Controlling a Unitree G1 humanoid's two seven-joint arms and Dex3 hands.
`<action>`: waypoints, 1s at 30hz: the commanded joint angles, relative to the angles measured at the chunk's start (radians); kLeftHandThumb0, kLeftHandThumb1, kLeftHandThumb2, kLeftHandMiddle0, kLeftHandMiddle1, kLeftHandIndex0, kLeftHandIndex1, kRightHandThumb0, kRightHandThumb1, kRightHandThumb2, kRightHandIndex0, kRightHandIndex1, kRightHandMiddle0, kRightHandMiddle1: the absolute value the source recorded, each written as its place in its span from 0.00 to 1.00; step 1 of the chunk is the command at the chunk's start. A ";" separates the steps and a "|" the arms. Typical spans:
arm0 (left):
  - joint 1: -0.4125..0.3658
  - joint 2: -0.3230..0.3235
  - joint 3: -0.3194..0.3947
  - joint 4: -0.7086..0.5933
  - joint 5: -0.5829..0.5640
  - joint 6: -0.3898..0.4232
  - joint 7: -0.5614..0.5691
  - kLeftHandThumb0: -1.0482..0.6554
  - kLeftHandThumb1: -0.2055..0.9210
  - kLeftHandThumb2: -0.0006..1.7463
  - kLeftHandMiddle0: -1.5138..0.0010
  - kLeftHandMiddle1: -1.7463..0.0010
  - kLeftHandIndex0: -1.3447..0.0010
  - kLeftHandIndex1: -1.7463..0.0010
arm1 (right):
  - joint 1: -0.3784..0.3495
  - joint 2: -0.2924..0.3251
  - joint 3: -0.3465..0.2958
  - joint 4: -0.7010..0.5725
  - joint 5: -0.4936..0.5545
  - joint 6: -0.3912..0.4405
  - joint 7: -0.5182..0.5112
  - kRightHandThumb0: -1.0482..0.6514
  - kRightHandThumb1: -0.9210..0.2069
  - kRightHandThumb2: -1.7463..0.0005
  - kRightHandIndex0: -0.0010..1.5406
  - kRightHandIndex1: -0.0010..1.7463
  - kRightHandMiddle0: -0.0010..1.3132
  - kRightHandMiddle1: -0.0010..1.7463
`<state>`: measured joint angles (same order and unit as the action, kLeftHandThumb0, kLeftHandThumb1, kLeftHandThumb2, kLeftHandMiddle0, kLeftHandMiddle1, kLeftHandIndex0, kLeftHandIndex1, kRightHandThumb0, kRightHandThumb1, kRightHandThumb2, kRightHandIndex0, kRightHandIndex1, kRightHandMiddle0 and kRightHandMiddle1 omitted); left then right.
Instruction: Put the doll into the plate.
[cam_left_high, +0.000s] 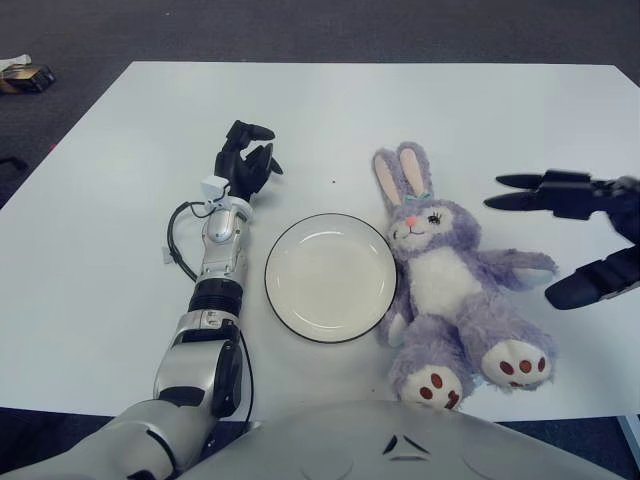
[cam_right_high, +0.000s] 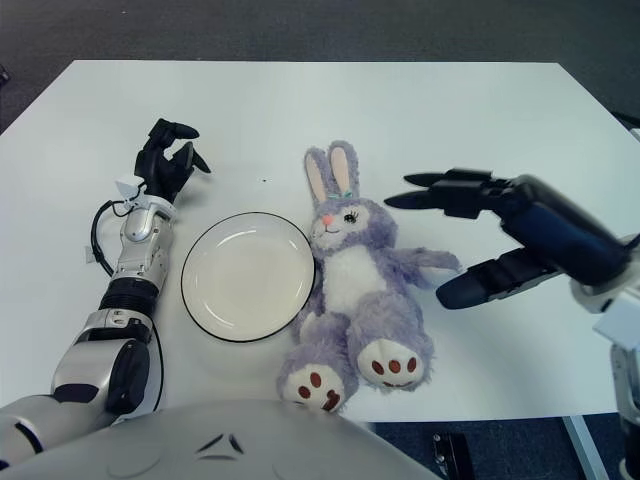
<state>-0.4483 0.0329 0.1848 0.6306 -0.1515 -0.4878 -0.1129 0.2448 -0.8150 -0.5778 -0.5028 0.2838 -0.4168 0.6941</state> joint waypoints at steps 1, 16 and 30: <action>0.037 -0.022 0.011 0.050 -0.029 -0.015 -0.017 0.41 1.00 0.18 0.43 0.00 0.69 0.13 | -0.008 -0.019 -0.040 -0.006 -0.001 0.006 0.016 0.42 0.00 0.92 0.29 0.00 0.40 0.04; 0.003 -0.019 0.033 0.110 -0.058 -0.035 -0.058 0.41 1.00 0.18 0.40 0.00 0.68 0.13 | -0.108 -0.113 0.031 0.136 0.026 -0.065 0.156 0.36 0.00 0.89 0.22 0.00 0.37 0.02; -0.011 -0.025 0.044 0.138 -0.064 -0.050 -0.078 0.41 1.00 0.17 0.38 0.00 0.67 0.14 | -0.177 -0.088 0.104 0.204 0.045 -0.187 0.224 0.31 0.00 0.84 0.21 0.00 0.35 0.01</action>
<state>-0.5025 0.0299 0.2224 0.7248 -0.1929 -0.5241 -0.1799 0.0999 -0.9189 -0.4960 -0.3129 0.3250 -0.5420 0.9183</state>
